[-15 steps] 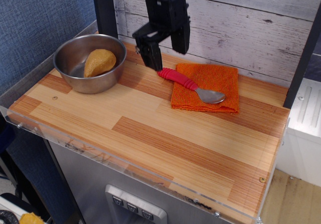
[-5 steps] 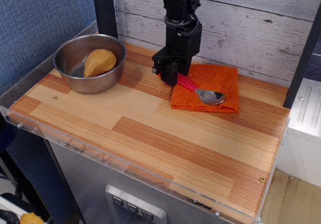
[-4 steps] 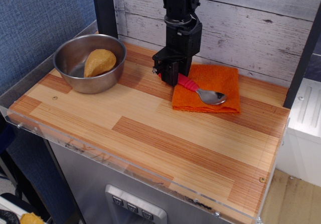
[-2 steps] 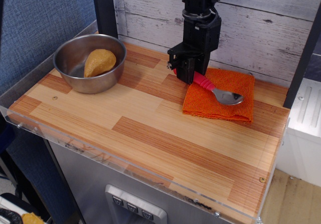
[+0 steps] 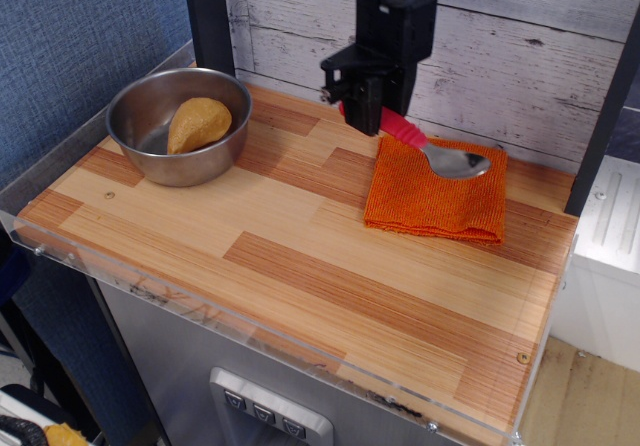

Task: Move the spoon to the front middle section of the table.

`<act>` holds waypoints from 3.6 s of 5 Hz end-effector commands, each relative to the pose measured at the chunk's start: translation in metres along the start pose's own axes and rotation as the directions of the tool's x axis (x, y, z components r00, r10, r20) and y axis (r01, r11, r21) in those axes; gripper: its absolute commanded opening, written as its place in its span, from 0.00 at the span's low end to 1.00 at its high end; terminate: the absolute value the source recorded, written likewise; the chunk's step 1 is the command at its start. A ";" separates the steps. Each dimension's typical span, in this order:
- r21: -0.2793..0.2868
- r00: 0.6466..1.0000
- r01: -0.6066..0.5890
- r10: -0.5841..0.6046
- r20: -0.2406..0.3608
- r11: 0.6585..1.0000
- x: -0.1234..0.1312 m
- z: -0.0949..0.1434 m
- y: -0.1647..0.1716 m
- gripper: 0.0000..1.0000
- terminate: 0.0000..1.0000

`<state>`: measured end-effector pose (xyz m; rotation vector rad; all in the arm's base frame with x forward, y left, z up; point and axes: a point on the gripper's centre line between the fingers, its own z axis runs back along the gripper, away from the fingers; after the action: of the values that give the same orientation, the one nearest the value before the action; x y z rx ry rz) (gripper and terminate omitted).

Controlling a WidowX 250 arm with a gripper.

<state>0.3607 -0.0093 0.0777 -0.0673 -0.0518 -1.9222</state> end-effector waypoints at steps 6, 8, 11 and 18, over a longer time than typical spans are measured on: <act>0.008 0.996 0.026 -0.025 -0.083 1.000 -0.047 -0.007 -0.113 0.00 0.00; -0.048 0.992 0.098 -0.101 -0.081 0.994 -0.048 -0.031 -0.122 0.00 0.00; -0.097 0.979 0.188 -0.194 -0.059 0.977 -0.048 -0.069 -0.120 0.00 0.00; -0.019 0.944 0.281 -0.279 -0.176 0.960 -0.034 0.025 -0.091 1.00 0.00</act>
<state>0.2841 0.0527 0.0828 0.0461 0.0774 -2.1970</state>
